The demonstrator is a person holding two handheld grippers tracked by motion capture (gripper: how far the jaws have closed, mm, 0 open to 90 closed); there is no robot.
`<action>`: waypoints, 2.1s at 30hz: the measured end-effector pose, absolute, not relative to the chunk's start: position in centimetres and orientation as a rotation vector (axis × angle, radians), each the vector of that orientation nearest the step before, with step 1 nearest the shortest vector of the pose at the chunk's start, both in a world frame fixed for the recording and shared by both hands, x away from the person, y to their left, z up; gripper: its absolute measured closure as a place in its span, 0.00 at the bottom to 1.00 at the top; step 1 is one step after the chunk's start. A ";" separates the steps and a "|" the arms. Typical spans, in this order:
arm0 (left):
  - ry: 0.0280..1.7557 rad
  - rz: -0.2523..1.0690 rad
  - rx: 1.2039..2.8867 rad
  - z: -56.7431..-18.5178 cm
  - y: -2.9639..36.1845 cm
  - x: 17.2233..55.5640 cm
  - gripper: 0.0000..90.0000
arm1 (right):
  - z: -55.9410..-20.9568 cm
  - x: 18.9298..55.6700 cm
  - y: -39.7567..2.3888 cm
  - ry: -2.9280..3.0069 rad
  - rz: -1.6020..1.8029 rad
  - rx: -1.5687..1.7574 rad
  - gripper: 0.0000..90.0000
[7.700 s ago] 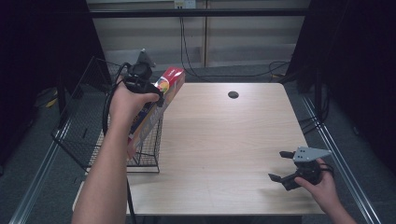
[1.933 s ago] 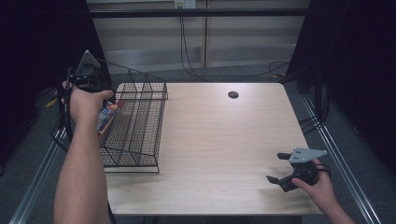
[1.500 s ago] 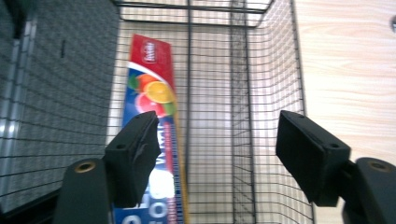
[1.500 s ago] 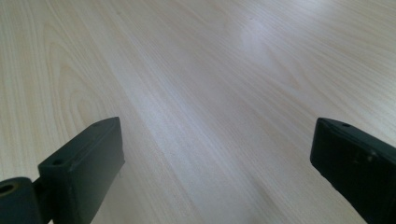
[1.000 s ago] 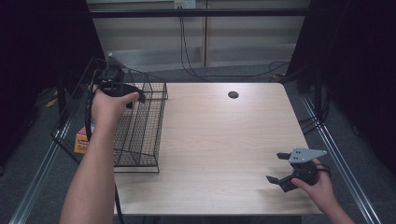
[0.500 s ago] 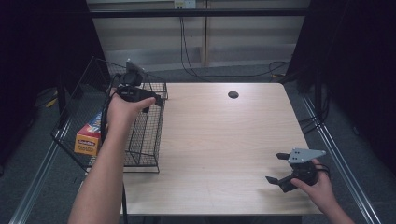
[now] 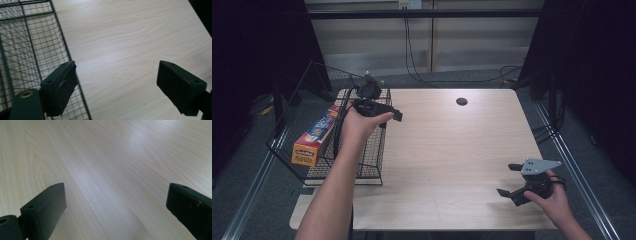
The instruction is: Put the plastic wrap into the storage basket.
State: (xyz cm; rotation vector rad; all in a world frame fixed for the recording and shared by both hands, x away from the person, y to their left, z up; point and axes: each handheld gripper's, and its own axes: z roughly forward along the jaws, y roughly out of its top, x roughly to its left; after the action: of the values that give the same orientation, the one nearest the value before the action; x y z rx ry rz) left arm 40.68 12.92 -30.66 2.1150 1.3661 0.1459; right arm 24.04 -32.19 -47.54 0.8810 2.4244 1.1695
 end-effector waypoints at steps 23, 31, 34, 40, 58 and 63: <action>1.217 0.085 2.141 -32.4 8.5 39.2 0.18 | -47.5 24.0 -32.2 2.432 1.164 0.874 0.03; 1.174 0.071 2.147 -33.5 7.5 38.6 0.18 | -47.5 24.0 -32.1 2.431 1.162 0.875 0.03; 1.159 0.065 2.154 -34.0 7.2 38.4 0.18 | -47.6 24.0 -32.1 2.435 1.166 0.874 0.03; 1.140 0.041 2.160 -34.9 6.7 38.1 0.18 | -47.5 24.0 -32.1 2.433 1.166 0.873 0.03; 1.069 0.021 2.178 -37.4 4.8 36.5 0.18 | -47.5 24.0 -32.1 2.432 1.163 0.875 0.03; 1.058 -0.013 2.177 -38.4 4.6 36.1 0.17 | -47.5 24.0 -32.1 2.433 1.164 0.872 0.03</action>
State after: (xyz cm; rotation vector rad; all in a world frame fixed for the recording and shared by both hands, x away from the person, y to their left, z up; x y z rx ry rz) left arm 36.06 4.64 -38.35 2.1770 1.0583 -0.0129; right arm 24.01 -32.12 -47.55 0.8723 2.4331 1.1642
